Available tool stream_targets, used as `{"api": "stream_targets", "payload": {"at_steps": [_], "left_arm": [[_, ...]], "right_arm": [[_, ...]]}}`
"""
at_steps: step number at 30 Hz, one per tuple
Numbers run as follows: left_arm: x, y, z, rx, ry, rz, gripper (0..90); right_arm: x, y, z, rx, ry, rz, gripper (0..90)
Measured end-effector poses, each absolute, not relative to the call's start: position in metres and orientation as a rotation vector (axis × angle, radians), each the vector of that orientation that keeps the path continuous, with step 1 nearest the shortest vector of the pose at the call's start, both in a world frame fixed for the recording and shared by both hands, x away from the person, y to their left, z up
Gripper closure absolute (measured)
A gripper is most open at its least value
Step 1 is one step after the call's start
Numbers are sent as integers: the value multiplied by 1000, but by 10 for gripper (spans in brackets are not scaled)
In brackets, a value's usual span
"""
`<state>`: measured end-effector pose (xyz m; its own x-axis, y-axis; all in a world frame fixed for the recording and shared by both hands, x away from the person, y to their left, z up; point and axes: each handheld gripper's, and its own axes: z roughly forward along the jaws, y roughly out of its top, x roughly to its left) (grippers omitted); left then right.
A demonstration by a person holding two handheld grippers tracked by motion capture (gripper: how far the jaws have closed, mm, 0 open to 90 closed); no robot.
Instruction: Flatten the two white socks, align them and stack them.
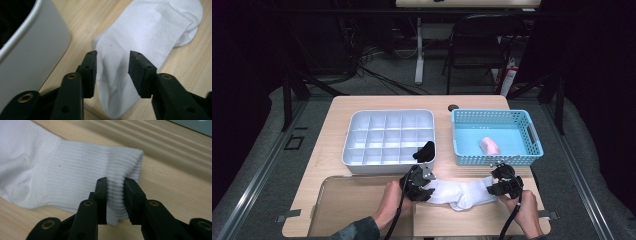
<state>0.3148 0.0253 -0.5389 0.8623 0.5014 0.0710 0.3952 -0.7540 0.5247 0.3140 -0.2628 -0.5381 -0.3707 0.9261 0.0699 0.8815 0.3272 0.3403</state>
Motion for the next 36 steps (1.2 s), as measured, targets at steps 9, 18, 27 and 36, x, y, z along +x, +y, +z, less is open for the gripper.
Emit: {"api": "stream_targets", "payload": {"at_steps": [9, 18, 27, 36], "left_arm": [[316, 24, -541, 2472, 640, 272, 850], [318, 26, -543, 2466, 677, 224, 849], [316, 33, -534, 2423, 682, 230, 851], [322, 44, -527, 2410, 704, 235, 856]], "right_arm": [[308, -262, -524, 1657, 2437, 566, 850], [302, -259, -517, 1716, 2468, 784, 853], [312, -262, -543, 1759, 2484, 569, 860], [311, -260, -542, 1713, 2467, 492, 861]]}}
